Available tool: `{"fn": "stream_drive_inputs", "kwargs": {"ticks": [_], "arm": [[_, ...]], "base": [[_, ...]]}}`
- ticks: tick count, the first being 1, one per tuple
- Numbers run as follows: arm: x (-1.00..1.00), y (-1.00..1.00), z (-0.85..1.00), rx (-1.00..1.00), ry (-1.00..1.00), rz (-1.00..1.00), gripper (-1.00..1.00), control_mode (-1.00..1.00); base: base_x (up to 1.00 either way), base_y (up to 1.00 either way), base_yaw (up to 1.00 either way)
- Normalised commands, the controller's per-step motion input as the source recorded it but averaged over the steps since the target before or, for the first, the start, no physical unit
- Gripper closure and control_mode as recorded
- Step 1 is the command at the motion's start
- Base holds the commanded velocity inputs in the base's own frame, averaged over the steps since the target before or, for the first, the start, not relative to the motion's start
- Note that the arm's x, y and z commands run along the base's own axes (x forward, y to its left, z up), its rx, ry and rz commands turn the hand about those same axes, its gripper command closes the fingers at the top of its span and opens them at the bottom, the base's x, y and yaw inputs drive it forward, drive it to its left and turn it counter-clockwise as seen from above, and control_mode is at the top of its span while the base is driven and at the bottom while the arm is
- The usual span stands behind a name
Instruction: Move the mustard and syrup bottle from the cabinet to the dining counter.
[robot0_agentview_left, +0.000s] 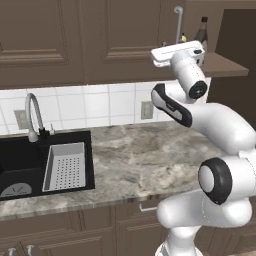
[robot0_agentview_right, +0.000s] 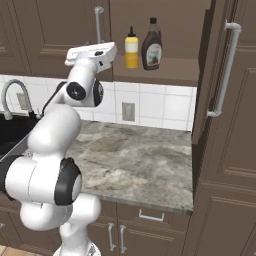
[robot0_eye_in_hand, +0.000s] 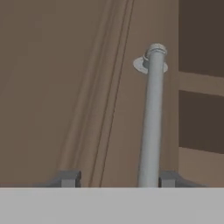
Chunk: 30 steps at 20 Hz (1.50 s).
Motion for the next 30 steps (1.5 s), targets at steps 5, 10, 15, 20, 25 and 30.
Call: {"fn": "stream_drive_inputs", "kwargs": {"ticks": [5, 10, 15, 20, 25, 30], "arm": [[0.11, 0.73, 0.0, 0.0, 0.13, -0.03, 1.0, -1.0], [-0.57, 0.65, 0.08, 0.0, 0.05, 0.0, 1.0, -1.0], [-1.0, 0.61, 0.26, 0.0, 0.0, 0.0, 1.0, -1.0], [-1.0, 0.59, 0.37, 0.0, 0.0, 0.0, 1.0, -1.0], [-1.0, 0.67, 0.41, 0.0, 0.01, 0.0, 1.0, -1.0], [-1.0, 0.7, 0.44, 0.0, 0.04, 0.0, 1.0, -1.0]], "base": [[0.0, 0.0, 0.0], [0.0, 0.0, 0.0], [0.0, 0.0, 0.0], [0.0, 0.0, 0.0], [0.0, 0.0, 0.0], [0.0, 0.0, 0.0]]}}
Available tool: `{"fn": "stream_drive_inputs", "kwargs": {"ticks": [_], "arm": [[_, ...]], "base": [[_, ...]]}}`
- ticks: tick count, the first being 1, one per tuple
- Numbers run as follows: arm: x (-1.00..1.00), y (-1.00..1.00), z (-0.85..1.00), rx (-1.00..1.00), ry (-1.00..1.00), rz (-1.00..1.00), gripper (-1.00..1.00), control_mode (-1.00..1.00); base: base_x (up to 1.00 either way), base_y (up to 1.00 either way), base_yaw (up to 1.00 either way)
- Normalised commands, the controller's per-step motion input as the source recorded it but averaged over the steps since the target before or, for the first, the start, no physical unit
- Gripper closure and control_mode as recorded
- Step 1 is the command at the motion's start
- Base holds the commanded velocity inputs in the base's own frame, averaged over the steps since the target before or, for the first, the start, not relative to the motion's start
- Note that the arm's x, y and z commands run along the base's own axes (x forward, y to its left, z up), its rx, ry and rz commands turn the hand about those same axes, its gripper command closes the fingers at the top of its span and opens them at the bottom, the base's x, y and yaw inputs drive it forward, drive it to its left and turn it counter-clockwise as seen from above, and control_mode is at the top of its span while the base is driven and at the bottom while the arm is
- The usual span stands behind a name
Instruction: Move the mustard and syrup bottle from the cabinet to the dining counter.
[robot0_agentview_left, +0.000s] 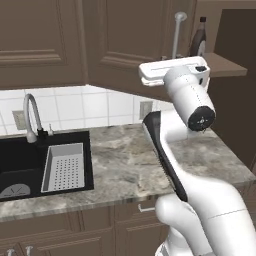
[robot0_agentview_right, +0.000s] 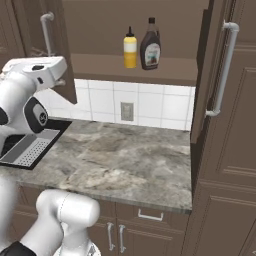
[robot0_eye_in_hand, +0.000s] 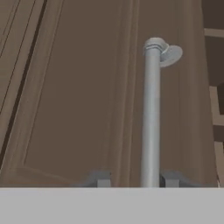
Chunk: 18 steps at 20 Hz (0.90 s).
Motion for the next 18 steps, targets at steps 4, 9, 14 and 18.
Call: {"fn": "stream_drive_inputs", "kwargs": {"ticks": [4, 9, 14, 18], "arm": [[-0.96, 0.62, 0.39, 0.0, 0.05, -0.01, 1.0, -1.0], [-0.72, 0.29, 0.28, 0.0, 0.07, -0.04, -1.0, -1.0], [-0.97, -0.41, 0.49, 0.09, 0.0, 0.0, -1.0, -1.0], [-0.99, -0.95, 0.56, 0.21, -0.01, 0.0, -1.0, -1.0]], "base": [[0.0, 0.0, 0.0], [0.0, 0.0, 0.0], [0.0, 0.0, 0.0], [0.0, 0.0, 0.0]]}}
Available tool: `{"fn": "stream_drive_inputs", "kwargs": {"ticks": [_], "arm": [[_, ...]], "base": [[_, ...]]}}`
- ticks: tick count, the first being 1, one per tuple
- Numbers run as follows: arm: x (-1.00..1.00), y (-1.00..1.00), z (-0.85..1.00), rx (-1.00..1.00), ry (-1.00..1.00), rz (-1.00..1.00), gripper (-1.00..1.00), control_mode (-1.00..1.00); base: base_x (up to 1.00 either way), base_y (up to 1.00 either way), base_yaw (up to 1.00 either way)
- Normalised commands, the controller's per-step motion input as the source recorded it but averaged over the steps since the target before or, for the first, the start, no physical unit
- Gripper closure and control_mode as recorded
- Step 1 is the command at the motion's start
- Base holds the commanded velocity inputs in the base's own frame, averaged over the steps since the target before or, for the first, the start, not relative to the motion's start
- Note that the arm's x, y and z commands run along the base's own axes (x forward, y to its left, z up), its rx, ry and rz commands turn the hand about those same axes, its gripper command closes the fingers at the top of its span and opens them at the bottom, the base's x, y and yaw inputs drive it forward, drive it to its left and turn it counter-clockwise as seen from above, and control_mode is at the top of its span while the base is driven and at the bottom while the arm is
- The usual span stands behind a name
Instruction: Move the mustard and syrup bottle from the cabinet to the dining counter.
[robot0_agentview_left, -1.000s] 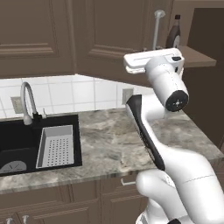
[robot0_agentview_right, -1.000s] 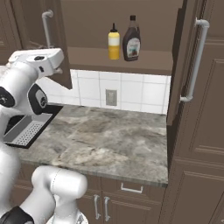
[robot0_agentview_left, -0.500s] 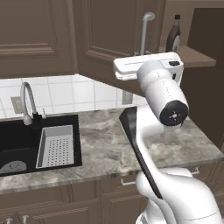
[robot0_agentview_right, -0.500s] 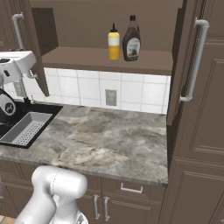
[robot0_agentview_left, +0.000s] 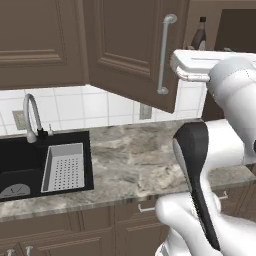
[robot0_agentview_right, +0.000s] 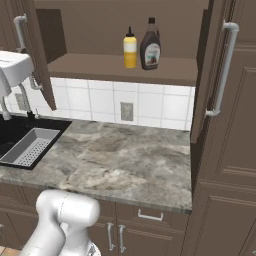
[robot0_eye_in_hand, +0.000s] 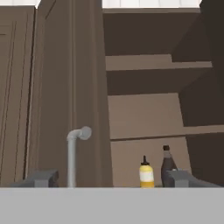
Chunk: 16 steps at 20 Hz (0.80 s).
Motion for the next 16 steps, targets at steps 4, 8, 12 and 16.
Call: {"fn": "stream_drive_inputs", "kwargs": {"ticks": [4, 8, 12, 16], "arm": [[-0.22, -1.0, 0.19, 0.24, 0.04, 0.0, -1.0, -1.0], [0.21, -0.87, -0.04, 0.29, 0.16, 0.0, -1.0, -1.0], [0.59, -0.16, -0.42, 0.32, 0.25, 0.09, -1.0, -1.0], [0.56, 0.0, -0.47, 0.37, 0.29, 0.22, -1.0, -1.0]], "base": [[0.0, 0.0, 0.0], [0.0, 0.0, 0.0], [0.0, 0.0, 0.0], [0.0, 0.0, 0.0]]}}
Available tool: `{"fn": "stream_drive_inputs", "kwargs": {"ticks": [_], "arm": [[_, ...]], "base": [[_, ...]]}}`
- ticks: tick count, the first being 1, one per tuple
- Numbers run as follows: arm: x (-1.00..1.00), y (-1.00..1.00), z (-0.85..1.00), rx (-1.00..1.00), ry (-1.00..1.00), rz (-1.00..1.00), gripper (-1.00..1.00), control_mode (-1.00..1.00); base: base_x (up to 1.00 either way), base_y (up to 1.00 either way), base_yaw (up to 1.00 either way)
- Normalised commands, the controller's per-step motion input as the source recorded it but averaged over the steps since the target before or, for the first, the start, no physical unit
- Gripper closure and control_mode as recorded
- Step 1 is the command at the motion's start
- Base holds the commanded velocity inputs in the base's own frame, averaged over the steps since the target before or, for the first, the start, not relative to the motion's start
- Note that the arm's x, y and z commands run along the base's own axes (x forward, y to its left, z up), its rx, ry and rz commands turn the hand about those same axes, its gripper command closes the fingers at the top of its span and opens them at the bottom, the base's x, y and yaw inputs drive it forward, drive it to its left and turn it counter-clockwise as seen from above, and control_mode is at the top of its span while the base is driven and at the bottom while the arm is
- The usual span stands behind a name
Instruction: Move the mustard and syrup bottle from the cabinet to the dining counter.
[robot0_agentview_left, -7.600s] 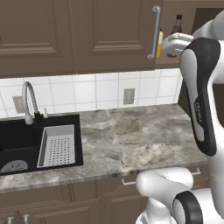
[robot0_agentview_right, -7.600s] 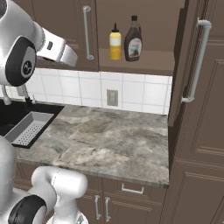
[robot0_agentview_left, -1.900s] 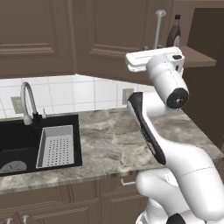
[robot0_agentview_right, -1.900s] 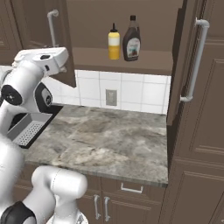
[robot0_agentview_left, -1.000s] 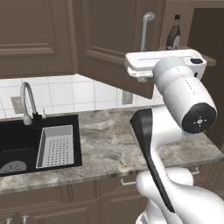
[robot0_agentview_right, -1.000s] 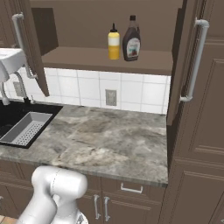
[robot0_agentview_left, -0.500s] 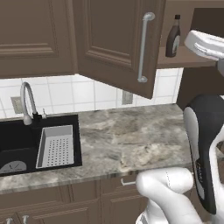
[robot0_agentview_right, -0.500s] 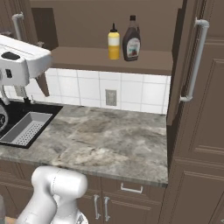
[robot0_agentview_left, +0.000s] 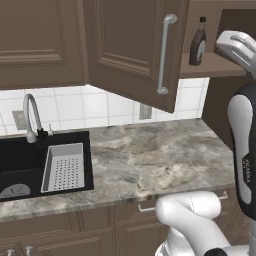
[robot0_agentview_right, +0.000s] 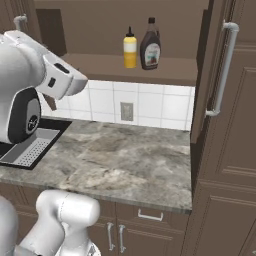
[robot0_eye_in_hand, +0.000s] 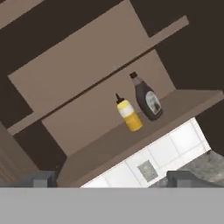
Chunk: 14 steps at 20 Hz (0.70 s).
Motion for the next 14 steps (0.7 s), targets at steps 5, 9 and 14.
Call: {"fn": "stream_drive_inputs", "kwargs": {"ticks": [5, 9, 14], "arm": [[0.54, 0.01, -0.36, 0.39, 0.37, 0.25, -1.0, -1.0], [0.39, 0.21, -0.32, 0.38, 0.35, 0.27, -1.0, -1.0], [0.34, 0.6, -0.33, 0.36, 0.31, 0.27, -1.0, -1.0]], "base": [[0.0, 0.0, 0.0], [0.0, 0.0, 0.0], [0.0, 0.0, 0.0]]}}
